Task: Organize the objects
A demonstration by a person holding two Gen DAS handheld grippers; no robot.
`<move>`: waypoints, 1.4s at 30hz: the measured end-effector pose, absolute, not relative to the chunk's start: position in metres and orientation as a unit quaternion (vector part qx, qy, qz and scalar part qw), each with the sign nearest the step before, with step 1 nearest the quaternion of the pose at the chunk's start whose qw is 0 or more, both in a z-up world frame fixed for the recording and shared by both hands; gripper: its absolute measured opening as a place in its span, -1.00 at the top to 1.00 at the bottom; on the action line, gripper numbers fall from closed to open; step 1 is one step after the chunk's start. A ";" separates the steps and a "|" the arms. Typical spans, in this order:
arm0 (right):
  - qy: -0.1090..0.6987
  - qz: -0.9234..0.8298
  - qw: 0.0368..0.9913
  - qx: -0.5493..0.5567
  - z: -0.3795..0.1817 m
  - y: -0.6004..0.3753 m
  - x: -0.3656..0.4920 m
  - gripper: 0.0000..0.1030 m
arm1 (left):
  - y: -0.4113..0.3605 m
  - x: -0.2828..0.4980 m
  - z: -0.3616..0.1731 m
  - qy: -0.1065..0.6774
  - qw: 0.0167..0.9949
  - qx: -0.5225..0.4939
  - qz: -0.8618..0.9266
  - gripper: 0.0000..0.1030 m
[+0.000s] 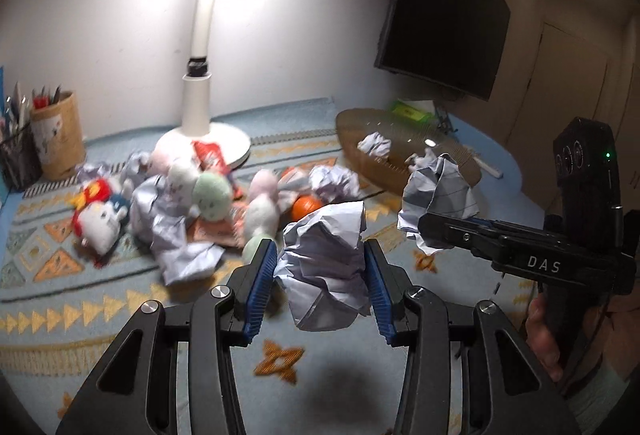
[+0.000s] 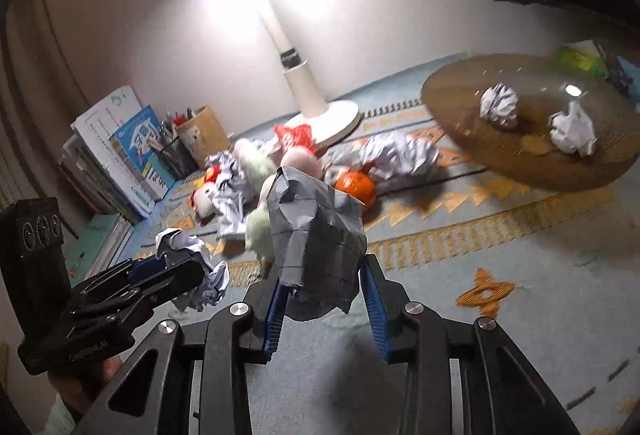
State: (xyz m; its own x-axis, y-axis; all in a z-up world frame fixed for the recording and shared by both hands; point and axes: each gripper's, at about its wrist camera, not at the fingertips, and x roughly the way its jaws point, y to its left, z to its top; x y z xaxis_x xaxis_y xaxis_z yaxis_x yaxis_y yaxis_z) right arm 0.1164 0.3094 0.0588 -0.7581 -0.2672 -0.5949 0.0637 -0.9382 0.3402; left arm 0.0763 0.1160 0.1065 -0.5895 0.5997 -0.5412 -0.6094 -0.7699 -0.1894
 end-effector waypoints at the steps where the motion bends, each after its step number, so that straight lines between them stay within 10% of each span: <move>1: -0.153 -0.931 0.077 0.324 0.069 0.321 0.118 0.31 | 0.129 0.072 0.118 0.008 0.353 -0.292 0.889 0.20; 10: -0.151 -0.943 -0.086 0.284 0.129 0.413 0.094 0.31 | 0.239 0.007 0.150 -0.024 0.410 -0.287 0.865 0.17; 15: -0.135 -0.928 -0.137 0.318 0.115 0.439 0.061 -0.07 | 0.274 -0.034 0.124 -0.036 0.418 -0.349 0.838 -0.78; 31: -0.092 -0.948 0.003 0.304 0.122 0.344 0.088 -0.15 | 0.077 0.049 0.118 -0.046 0.220 -0.305 0.926 -0.98; 42: -0.097 -0.922 0.070 0.368 0.027 0.251 0.058 -0.21 | 0.006 0.049 0.046 -0.058 0.117 -0.329 0.935 -0.98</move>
State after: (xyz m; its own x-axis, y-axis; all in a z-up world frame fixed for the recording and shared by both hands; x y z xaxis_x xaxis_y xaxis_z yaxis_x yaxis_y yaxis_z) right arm 0.0580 0.2514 0.0273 -0.7198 -0.2010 -0.6645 0.0581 -0.9712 0.2309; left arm 0.0492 0.0064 0.0462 -0.7557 0.2576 -0.6021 -0.1809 -0.9657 -0.1861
